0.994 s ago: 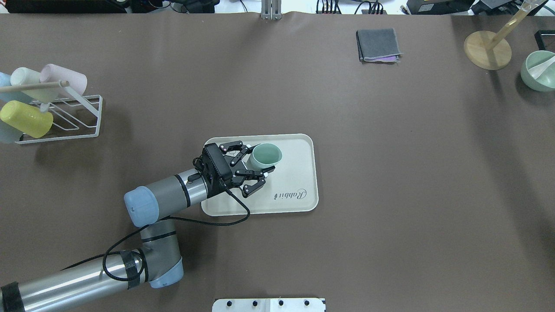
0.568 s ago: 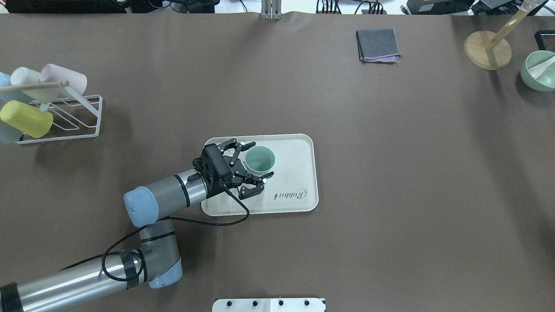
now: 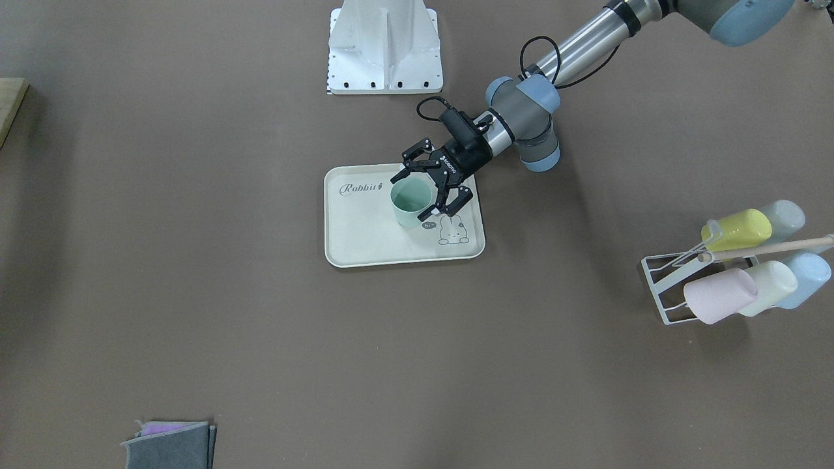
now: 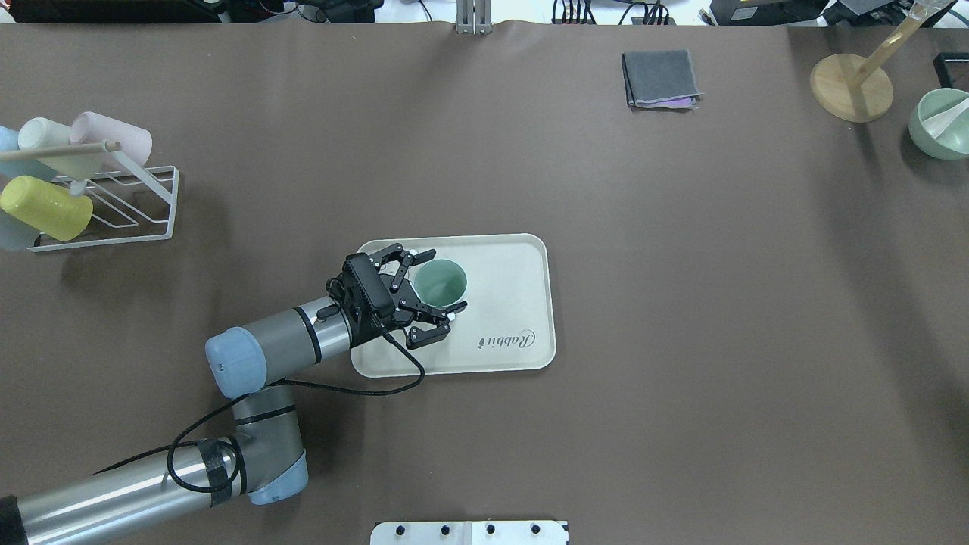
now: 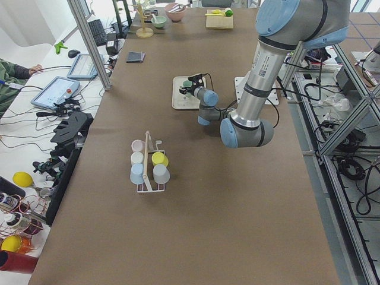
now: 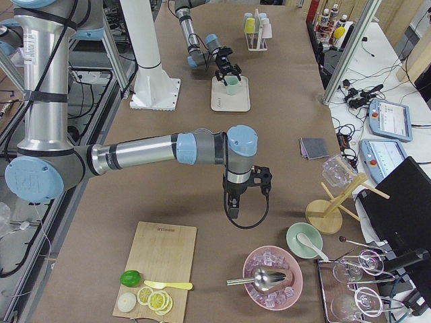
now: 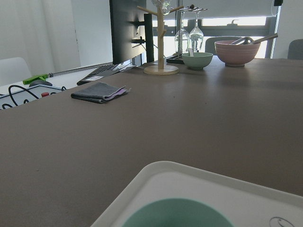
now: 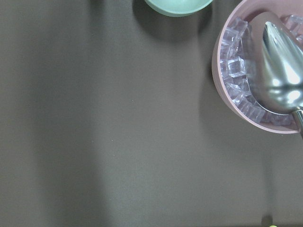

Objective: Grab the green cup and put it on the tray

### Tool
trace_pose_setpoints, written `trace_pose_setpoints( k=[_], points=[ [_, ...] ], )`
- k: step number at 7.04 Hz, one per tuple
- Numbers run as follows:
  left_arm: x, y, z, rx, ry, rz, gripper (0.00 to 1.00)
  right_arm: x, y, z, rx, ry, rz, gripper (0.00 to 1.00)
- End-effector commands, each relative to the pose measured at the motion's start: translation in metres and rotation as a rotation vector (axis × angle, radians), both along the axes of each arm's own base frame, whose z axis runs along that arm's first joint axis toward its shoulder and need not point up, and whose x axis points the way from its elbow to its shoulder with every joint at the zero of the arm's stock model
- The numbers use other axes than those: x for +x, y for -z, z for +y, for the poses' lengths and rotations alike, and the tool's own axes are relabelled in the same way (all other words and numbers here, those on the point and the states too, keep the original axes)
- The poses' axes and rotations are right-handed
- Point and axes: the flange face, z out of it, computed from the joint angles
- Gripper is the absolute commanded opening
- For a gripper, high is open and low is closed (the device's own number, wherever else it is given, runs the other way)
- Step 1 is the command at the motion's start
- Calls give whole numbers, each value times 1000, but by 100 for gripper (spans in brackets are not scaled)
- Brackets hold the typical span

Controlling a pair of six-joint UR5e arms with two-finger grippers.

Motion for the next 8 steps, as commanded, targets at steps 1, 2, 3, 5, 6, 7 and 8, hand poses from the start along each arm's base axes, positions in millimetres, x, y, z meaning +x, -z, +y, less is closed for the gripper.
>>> trace_pose_setpoints(
  k=[1,2,3,5,6,7,8],
  points=[
    [-17,45,3,-12,5,-27,98,0,0,0,1,0,0,100],
    [-30,70,5,-33,10,-84,98,0,1,0,3,0,0,100],
    [-50,91,-9,-74,42,-195,98,0,0,0,1,0,0,100],
    [-67,107,-31,-168,82,-411,98,0,0,0,0,0,0,100],
    [-84,110,-49,-236,119,-544,98,0,0,0,0,0,0,100],
    [-100,112,-62,-309,147,-675,98,0,0,0,0,0,0,100],
    [-105,110,-72,-371,163,-789,98,0,0,0,0,0,0,100]
  ],
)
